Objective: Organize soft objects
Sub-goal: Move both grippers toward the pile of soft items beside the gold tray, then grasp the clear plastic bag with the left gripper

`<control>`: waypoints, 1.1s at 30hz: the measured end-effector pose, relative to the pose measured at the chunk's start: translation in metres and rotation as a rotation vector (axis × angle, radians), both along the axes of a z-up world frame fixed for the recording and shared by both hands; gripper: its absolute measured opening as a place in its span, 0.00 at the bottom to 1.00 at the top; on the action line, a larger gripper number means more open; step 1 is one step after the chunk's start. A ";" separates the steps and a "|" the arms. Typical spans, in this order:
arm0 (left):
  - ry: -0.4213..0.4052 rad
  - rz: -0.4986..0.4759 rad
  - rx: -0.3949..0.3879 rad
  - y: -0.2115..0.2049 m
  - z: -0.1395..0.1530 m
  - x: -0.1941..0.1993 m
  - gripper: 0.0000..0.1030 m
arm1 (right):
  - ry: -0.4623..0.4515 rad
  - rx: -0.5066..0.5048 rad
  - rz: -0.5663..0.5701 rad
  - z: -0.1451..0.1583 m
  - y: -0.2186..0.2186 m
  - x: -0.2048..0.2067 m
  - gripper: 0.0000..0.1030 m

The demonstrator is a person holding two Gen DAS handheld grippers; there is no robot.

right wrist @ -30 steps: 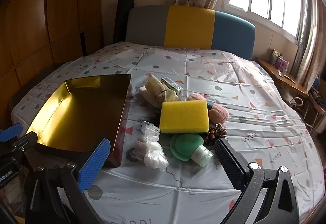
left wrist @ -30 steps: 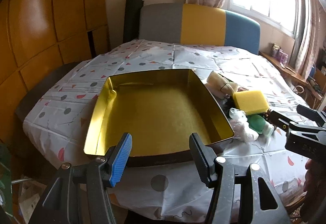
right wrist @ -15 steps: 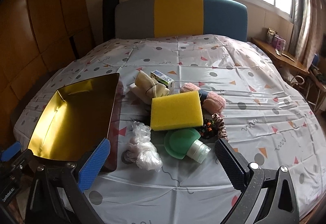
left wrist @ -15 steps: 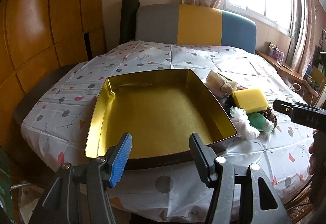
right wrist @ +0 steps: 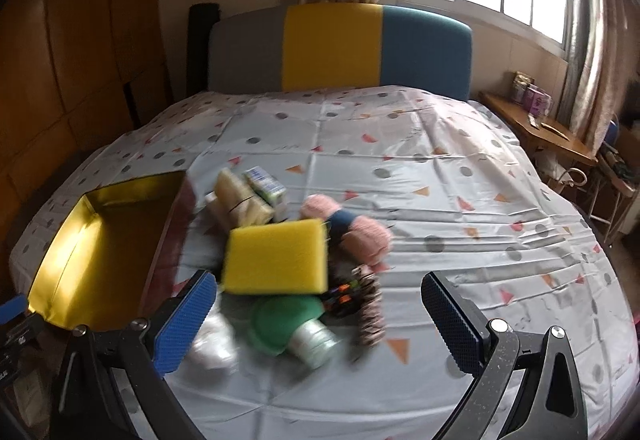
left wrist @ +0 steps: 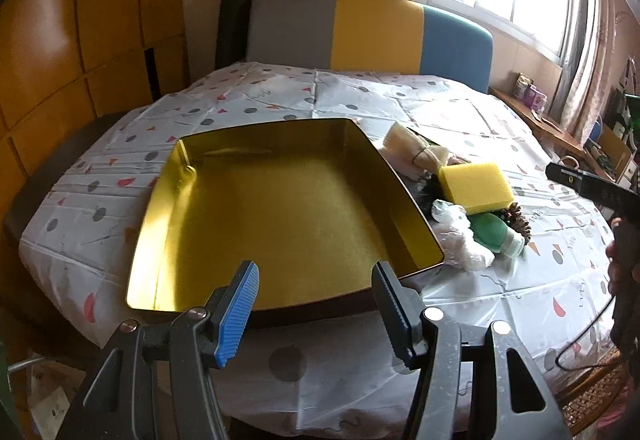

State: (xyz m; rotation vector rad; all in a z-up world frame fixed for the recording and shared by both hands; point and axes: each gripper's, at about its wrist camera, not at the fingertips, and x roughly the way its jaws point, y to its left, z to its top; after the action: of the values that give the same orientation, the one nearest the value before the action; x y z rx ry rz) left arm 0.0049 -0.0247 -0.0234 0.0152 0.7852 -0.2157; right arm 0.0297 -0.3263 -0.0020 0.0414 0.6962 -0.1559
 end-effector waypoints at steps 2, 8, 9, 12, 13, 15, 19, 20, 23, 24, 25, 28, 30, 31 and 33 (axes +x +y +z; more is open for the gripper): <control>0.012 -0.012 -0.006 -0.005 -0.002 0.003 0.58 | -0.005 -0.001 -0.017 -0.002 -0.015 0.004 1.00; 0.036 -0.053 0.015 -0.024 -0.008 0.007 0.58 | -0.010 0.072 -0.067 -0.018 -0.057 0.010 1.00; 0.041 -0.055 0.022 -0.028 -0.009 0.008 0.58 | -0.010 0.092 -0.078 -0.022 -0.063 0.010 1.00; 0.052 -0.066 0.028 -0.036 -0.010 0.009 0.58 | 0.009 0.154 -0.115 -0.028 -0.079 0.014 1.00; 0.053 -0.069 0.030 -0.038 -0.010 0.009 0.58 | -0.002 0.181 -0.119 -0.027 -0.083 0.013 1.00; 0.060 -0.089 0.031 -0.045 -0.010 0.008 0.58 | -0.008 0.190 -0.127 -0.027 -0.086 0.013 1.00; 0.082 -0.160 0.012 -0.066 -0.008 0.009 0.58 | 0.006 0.214 -0.133 -0.029 -0.089 0.014 1.00; 0.085 -0.186 0.006 -0.074 -0.007 0.010 0.58 | 0.006 0.212 -0.129 -0.029 -0.089 0.013 1.00; 0.104 -0.259 -0.009 -0.098 -0.005 0.016 0.58 | -0.003 0.202 -0.117 -0.027 -0.085 0.012 1.00; 0.107 -0.280 -0.007 -0.107 -0.005 0.018 0.58 | -0.008 0.196 -0.114 -0.025 -0.084 0.012 1.00; 0.110 -0.296 -0.001 -0.114 -0.006 0.021 0.58 | -0.013 0.191 -0.111 -0.024 -0.083 0.011 1.00; 0.150 -0.328 0.002 -0.138 -0.012 0.036 0.58 | -0.019 0.198 -0.110 -0.023 -0.085 0.011 1.00; 0.187 -0.335 0.019 -0.153 -0.020 0.047 0.58 | -0.018 0.216 -0.115 -0.023 -0.088 0.011 1.00; 0.197 -0.335 0.036 -0.160 -0.024 0.052 0.58 | -0.018 0.220 -0.116 -0.023 -0.089 0.011 1.00; 0.215 -0.343 0.086 -0.174 -0.034 0.061 0.58 | -0.021 0.229 -0.119 -0.023 -0.091 0.010 1.00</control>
State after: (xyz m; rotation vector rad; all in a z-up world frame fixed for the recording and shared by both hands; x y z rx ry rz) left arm 0.0656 -0.1992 -0.0575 0.2114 1.0045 -0.5148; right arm 0.0402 -0.4168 -0.0249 0.3035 0.6886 -0.1888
